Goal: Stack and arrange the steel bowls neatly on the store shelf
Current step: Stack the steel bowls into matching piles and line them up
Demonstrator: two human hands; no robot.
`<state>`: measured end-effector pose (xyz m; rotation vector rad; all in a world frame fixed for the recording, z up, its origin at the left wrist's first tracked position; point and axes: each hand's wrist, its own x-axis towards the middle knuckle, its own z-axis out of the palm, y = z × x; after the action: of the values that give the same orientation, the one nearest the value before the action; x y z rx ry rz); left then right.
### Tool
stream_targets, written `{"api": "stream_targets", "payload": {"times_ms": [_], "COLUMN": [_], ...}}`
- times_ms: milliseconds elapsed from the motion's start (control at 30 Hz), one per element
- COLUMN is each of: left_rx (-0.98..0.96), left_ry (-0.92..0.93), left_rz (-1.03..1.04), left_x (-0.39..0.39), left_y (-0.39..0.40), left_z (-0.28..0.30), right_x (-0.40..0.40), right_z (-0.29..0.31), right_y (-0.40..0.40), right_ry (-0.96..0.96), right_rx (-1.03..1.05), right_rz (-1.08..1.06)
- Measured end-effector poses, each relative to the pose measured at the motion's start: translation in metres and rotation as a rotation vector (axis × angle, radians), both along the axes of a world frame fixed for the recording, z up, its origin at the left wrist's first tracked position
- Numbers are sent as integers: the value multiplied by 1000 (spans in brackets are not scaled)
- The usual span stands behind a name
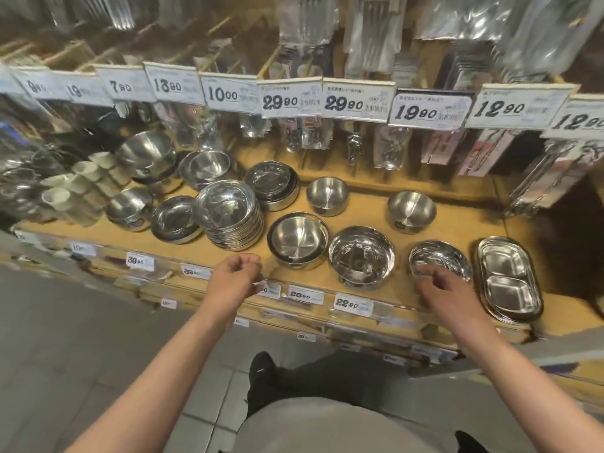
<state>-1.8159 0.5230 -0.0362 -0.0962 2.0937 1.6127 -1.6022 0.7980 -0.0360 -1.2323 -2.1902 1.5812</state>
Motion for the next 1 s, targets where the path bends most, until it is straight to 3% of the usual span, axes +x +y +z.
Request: {"api": "stream_targets", "payload": {"times_ms": [133,333,500,800,1000], "left_rx": [-53,-426,-609,-922,-1000], "left_ry": [14,328,413,328,416], "left_rz": [-8,-212,-367,-476,-490], "left_x": [-8,-31,-48,-70,-69], "left_y": [14,49,72,95,103], "left_z": [-2,-6,-11,-11,-17], "right_x": [-8,-16,-13,-15,-15], "right_z": [-2,-8,-11,-10,-12], "right_y": [-5,-8,-3,-5,-4], "right_ry": [2,36,9,-36,-46], "right_rx": [-2,-67,-48,-28,-83], "right_rz": [33,-21,-66,-197,-215]}}
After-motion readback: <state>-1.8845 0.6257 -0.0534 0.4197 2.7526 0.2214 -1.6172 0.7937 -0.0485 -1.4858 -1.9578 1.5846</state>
